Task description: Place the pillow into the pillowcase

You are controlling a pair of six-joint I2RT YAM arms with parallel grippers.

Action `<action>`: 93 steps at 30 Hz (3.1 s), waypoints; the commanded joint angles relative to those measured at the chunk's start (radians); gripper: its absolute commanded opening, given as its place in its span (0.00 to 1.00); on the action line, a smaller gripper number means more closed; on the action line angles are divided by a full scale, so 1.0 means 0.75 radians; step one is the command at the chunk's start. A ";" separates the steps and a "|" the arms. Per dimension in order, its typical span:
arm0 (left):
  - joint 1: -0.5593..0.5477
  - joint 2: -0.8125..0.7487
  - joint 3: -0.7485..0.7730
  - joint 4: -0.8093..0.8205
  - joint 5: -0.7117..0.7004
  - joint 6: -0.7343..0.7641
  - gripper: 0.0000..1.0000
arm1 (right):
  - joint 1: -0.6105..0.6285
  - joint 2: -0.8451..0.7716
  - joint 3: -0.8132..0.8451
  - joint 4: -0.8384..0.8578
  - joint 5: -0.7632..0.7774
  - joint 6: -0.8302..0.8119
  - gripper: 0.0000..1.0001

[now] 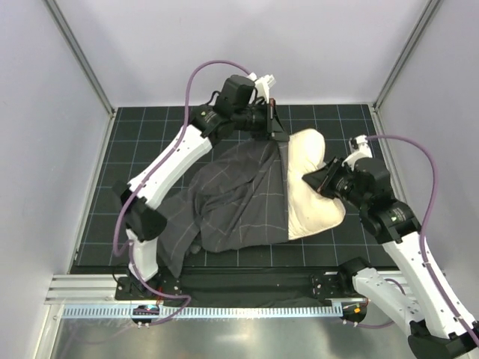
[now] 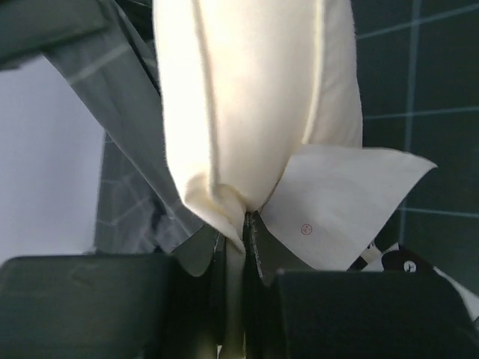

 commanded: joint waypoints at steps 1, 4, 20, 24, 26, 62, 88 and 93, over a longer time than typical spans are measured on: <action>0.025 0.163 0.239 0.028 -0.061 0.193 0.00 | 0.027 -0.036 -0.124 0.059 0.073 0.098 0.04; 0.013 0.225 0.277 -0.043 -0.002 0.261 0.02 | 0.025 -0.056 -0.218 0.032 0.182 0.163 0.04; -0.603 -0.577 -0.927 -0.015 -1.049 0.266 0.83 | -0.054 -0.087 -0.443 0.079 0.284 0.053 0.11; -0.638 -0.575 -1.081 0.034 -1.141 0.163 0.84 | -0.054 -0.111 -0.468 0.100 0.288 0.059 0.12; -0.642 -0.522 -1.093 0.040 -1.152 0.155 0.84 | -0.054 -0.114 -0.466 0.102 0.278 0.059 0.12; -0.824 -0.595 -1.007 -0.015 -0.943 0.147 0.00 | -0.054 -0.062 -0.554 0.198 0.023 0.026 0.24; -0.190 -0.540 -0.304 -0.356 -0.769 0.331 0.00 | -0.050 -0.445 -0.284 0.204 -0.591 -0.416 1.00; -0.172 -0.520 -0.226 -0.395 -0.822 0.353 0.00 | -0.050 -0.467 -0.306 0.274 -0.791 -0.473 1.00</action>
